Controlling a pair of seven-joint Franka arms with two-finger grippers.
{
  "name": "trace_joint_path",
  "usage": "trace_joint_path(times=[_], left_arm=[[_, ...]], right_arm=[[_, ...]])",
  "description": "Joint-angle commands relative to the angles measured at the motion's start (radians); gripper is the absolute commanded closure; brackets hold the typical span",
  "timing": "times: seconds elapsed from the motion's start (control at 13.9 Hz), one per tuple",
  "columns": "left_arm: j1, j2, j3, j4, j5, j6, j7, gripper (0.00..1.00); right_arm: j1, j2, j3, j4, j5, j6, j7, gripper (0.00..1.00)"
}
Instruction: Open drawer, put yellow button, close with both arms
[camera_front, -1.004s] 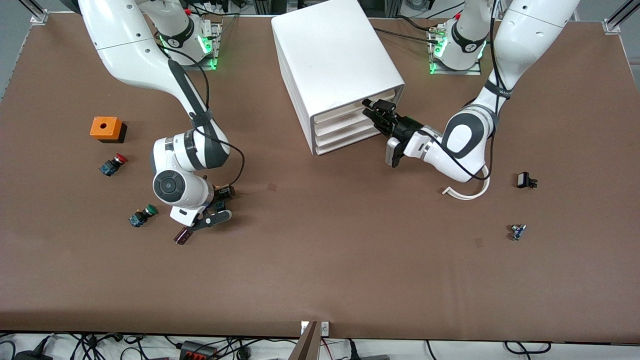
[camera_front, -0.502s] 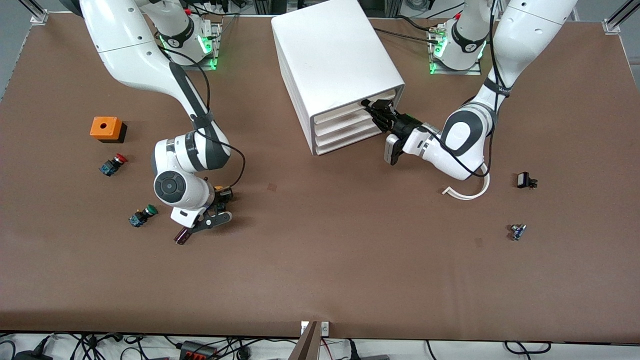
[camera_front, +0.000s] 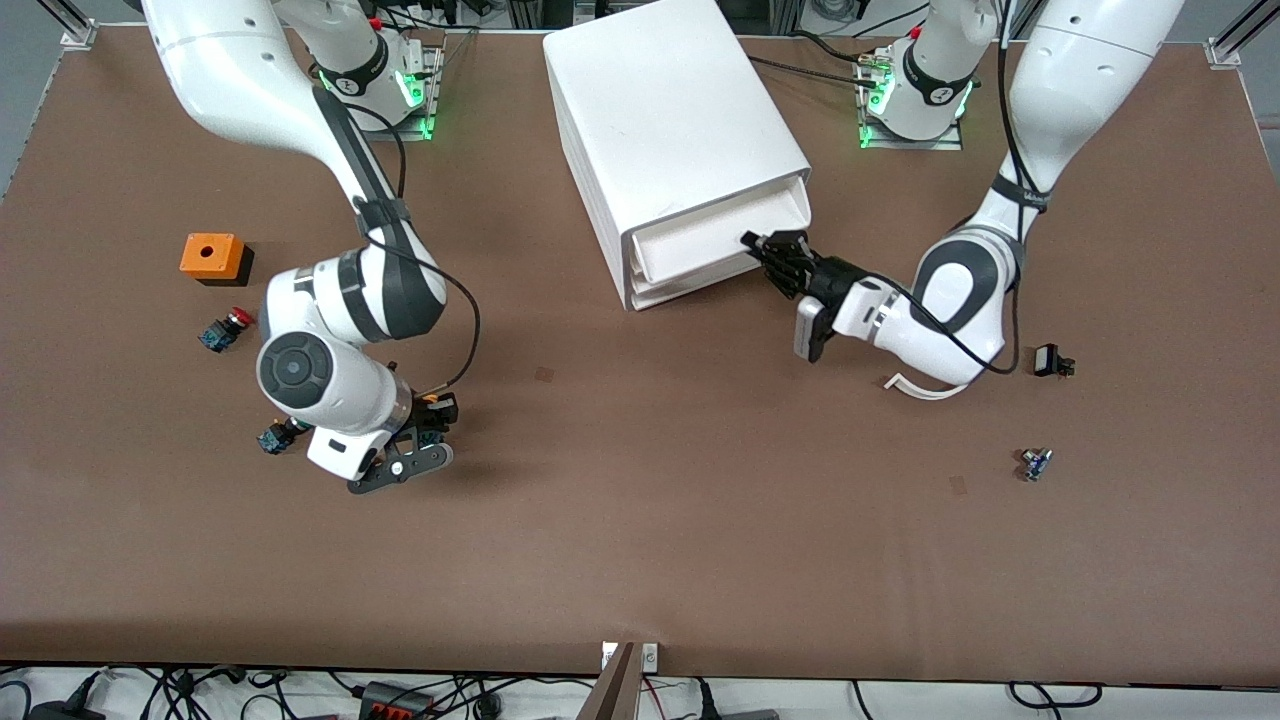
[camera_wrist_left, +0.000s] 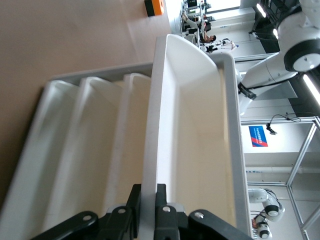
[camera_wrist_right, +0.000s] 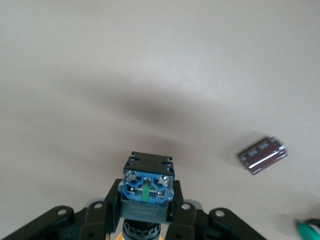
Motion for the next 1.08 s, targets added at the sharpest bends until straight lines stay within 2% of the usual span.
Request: trace_joint_path(times=[0.0,0.14,0.29,0.36,0.43,0.5,0.65,0.86,1.0], left_arm=[[0.034,0.115,0.011,0.134,0.058,0.003,-0.019,0.99],[0.041,0.151,0.022,0.192,0.060,0.003,-0.019,0.99],[0.043,0.145,0.026,0.201,0.058,0.004,-0.019,0.94],[0.054,0.140,0.026,0.203,0.060,0.003,-0.019,0.73],[0.060,0.139,0.026,0.203,0.057,0.001,-0.012,0.03],[0.069,0.132,0.025,0.203,0.058,-0.005,-0.021,0.00],[0.083,0.122,0.025,0.209,0.057,-0.035,-0.050,0.00],[0.094,0.070,0.029,0.258,0.070,-0.092,-0.294,0.00],[0.094,0.051,0.025,0.341,0.176,-0.105,-0.501,0.00]], right_arm=[[0.059,0.002,-0.011,0.154,-0.002,-0.116,0.002,1.00],[0.097,0.001,-0.006,0.222,-0.002,-0.159,0.000,1.00],[0.132,-0.045,-0.001,0.237,0.005,-0.173,0.002,1.00],[0.169,-0.054,-0.003,0.239,0.005,-0.172,0.003,1.00],[0.204,-0.054,-0.004,0.239,0.002,-0.172,0.018,1.00],[0.253,-0.054,-0.007,0.254,0.001,-0.173,0.058,1.00],[0.322,-0.054,-0.006,0.289,0.001,-0.173,0.136,1.00],[0.396,-0.050,-0.006,0.317,0.002,-0.162,0.161,1.00],[0.441,-0.042,-0.004,0.349,0.002,-0.161,0.228,1.00]])
